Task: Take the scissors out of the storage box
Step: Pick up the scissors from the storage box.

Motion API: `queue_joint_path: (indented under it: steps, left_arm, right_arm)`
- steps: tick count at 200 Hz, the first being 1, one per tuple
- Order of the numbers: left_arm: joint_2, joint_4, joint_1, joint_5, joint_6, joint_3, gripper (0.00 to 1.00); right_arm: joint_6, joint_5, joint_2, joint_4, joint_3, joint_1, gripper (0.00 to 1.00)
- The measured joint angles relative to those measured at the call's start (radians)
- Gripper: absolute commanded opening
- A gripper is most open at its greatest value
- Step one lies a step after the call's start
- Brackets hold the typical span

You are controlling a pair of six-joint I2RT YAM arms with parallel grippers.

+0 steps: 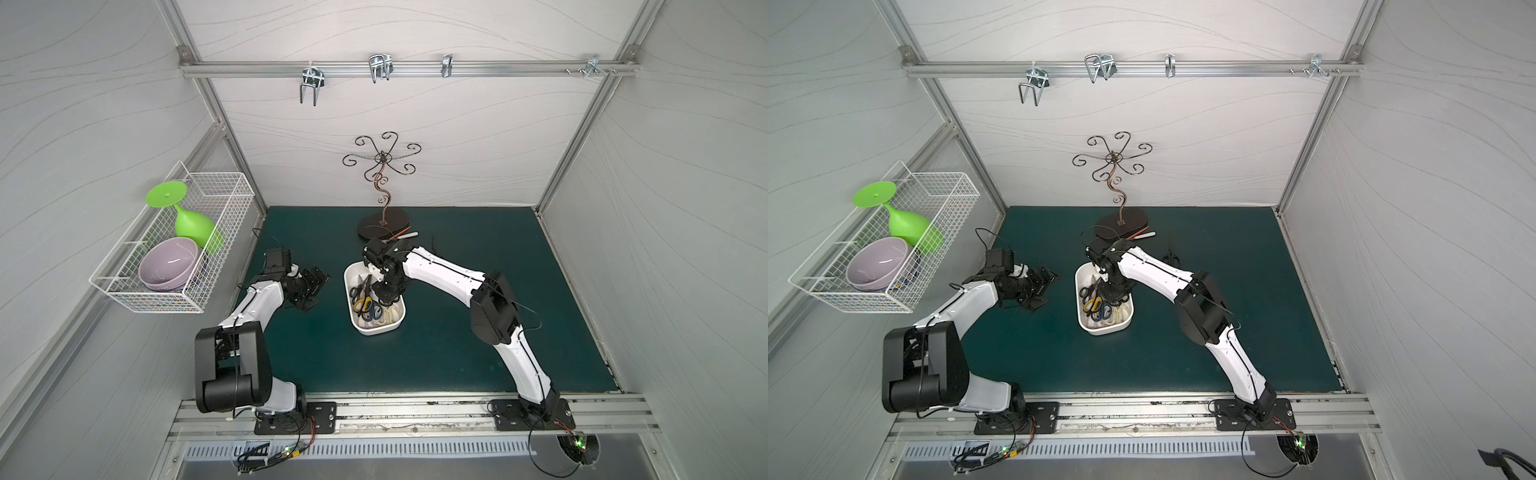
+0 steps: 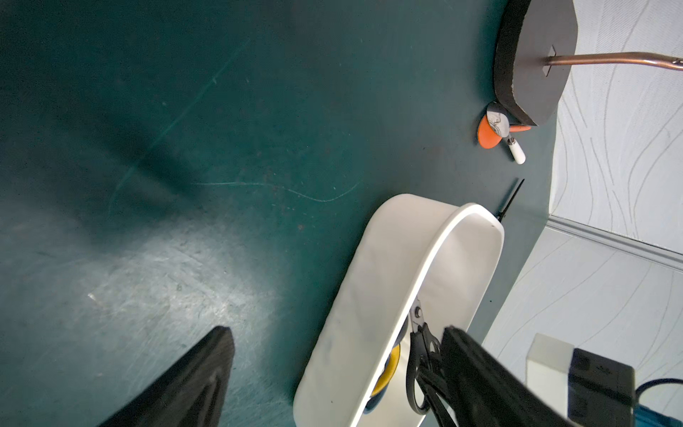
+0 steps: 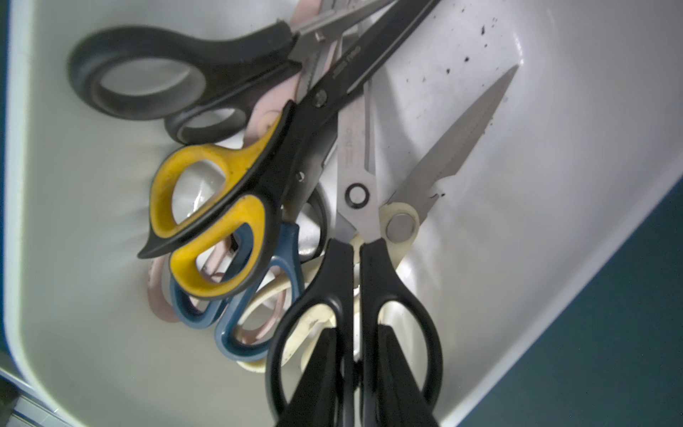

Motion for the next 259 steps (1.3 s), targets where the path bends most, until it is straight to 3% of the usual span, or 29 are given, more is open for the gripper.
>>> queue_joint_path:
  steps: [110,213,259]
  left_arm:
    - [0.0,0.0,0.002,0.0,-0.011,0.0,0.92]
    - [0.0,0.001,0.002,0.0,-0.013,-0.001,0.92]
    - [-0.002,0.002,0.002,0.006,-0.018,-0.001,0.92]
  right_arm:
    - [0.024,-0.003,-0.075,-0.126,0.0,0.005,0.0]
    - [0.041,-0.001,-0.124,-0.133,-0.01,0.005,0.0]
    - [0.089,0.016,-0.208,-0.008,-0.167,-0.033,0.0]
